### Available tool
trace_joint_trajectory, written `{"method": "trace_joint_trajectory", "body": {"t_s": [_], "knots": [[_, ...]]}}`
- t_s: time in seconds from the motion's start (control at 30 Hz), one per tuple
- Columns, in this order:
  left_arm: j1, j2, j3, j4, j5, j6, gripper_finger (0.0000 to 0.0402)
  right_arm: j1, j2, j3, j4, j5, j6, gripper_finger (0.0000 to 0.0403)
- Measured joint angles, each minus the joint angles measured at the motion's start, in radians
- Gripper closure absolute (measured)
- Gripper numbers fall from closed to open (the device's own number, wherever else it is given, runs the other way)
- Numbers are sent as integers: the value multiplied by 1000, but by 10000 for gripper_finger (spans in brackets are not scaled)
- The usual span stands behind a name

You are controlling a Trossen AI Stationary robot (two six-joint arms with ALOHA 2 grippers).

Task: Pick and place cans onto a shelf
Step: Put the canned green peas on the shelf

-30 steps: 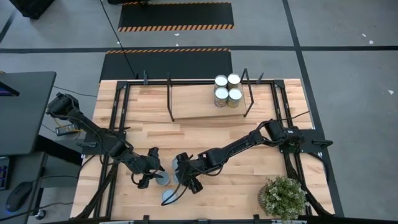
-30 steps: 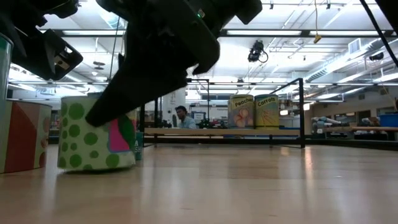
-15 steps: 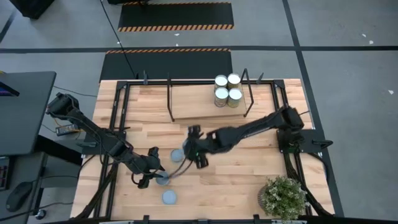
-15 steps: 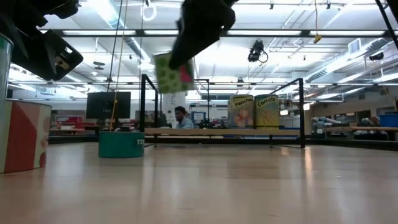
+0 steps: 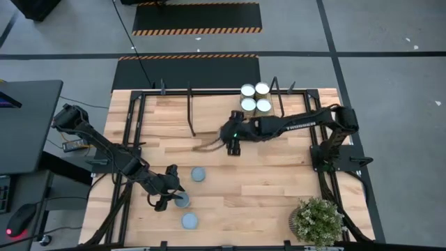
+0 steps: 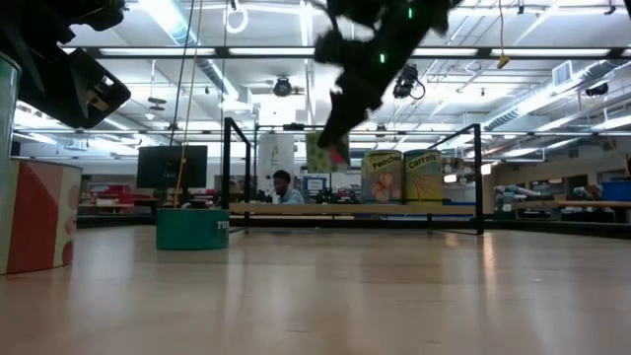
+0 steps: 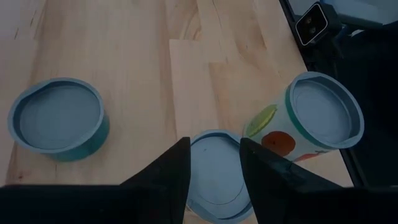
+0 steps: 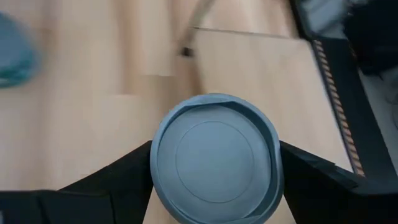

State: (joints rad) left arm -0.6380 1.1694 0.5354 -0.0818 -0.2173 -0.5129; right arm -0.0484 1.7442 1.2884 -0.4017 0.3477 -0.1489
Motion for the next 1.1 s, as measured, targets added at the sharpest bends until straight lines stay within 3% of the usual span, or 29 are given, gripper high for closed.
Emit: {"method": "trace_joint_trajectory", "body": {"t_s": [0.17, 0.43, 0.73, 1.1], "knots": [[0, 0, 0, 0, 0, 0, 257, -113, -11, -109, 154, -6, 4, 94], [0, 0, 0, -2, 0, 1, 257, -216, 23, -113, 177, -124, 67, 92], [0, 0, 0, 1, 0, 2, 257, -211, 45, -112, 159, -121, 62, 50], [0, 0, 0, 2, -1, 1, 257, -153, 45, -76, 154, 19, 8, 45]]}}
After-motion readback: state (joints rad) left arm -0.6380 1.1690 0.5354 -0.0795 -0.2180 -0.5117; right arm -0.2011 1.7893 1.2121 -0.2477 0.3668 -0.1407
